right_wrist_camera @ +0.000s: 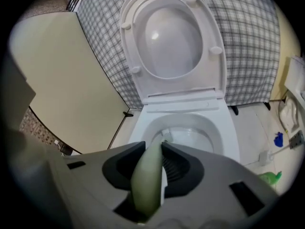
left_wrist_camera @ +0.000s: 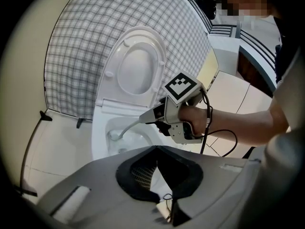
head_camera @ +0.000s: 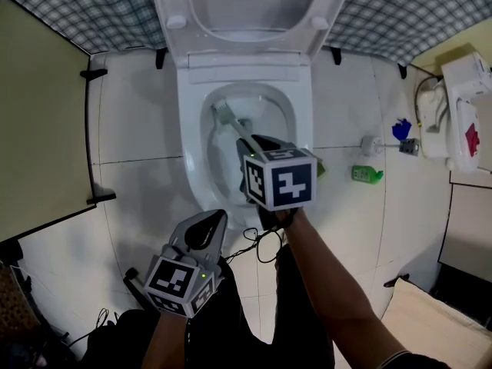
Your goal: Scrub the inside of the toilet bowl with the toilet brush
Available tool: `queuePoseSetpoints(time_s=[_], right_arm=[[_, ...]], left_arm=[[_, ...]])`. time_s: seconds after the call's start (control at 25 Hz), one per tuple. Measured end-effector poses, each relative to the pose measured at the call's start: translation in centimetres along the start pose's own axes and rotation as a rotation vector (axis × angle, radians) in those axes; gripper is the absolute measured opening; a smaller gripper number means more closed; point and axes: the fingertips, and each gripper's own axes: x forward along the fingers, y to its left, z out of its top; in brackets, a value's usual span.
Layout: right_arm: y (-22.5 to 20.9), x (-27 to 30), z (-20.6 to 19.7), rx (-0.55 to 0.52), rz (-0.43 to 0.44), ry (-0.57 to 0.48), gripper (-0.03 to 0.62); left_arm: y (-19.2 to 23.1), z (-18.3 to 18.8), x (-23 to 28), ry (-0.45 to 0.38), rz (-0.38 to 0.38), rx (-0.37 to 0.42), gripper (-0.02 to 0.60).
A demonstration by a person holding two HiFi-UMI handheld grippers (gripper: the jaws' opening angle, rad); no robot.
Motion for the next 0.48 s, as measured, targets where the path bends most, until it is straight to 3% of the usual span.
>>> queuePoseSetpoints(time_s=[0.28,0.48], right_arm=[[-6.5,-2.5,0.3,0.19,-0.107,-0.073,0.124],[-10.8,-5.3,-2.1,0.356,-0.225,-0.155,0.124]], left_arm=[[-0.4,0.3,0.1,0.0,-0.008,0.01,0.0],[-0.9,0.3,0.5,0.003,-0.023,0.017,0.0]])
